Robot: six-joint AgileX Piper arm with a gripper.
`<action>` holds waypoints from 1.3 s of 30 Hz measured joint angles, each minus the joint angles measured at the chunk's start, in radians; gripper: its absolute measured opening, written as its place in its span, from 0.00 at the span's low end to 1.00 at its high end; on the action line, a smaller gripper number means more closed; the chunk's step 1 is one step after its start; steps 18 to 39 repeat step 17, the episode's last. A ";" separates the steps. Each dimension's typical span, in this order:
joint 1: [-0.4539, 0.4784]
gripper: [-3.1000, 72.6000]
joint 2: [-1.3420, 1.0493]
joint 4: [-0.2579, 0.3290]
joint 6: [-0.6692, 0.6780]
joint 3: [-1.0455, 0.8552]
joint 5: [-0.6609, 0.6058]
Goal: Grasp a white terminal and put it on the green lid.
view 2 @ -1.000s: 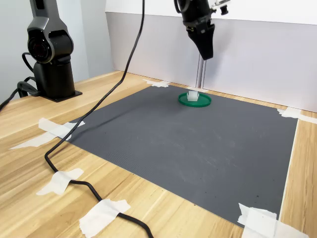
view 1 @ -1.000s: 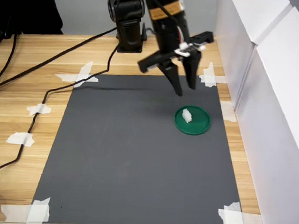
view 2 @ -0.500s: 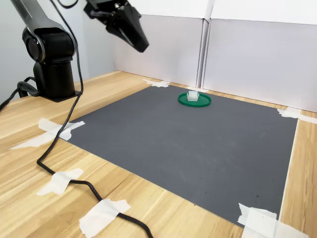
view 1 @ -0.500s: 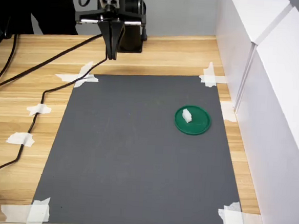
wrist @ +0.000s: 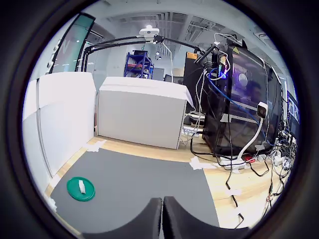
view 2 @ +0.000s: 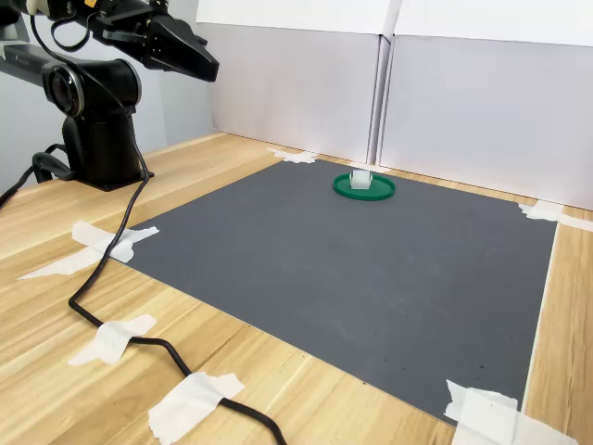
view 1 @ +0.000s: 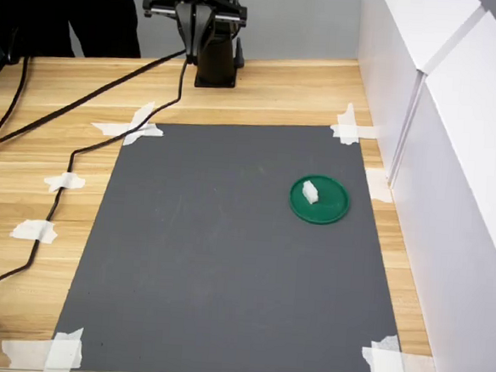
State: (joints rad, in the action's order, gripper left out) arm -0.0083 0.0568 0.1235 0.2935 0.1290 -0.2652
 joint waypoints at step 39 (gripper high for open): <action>0.000 0.02 -0.034 -0.023 -0.003 -0.011 -0.039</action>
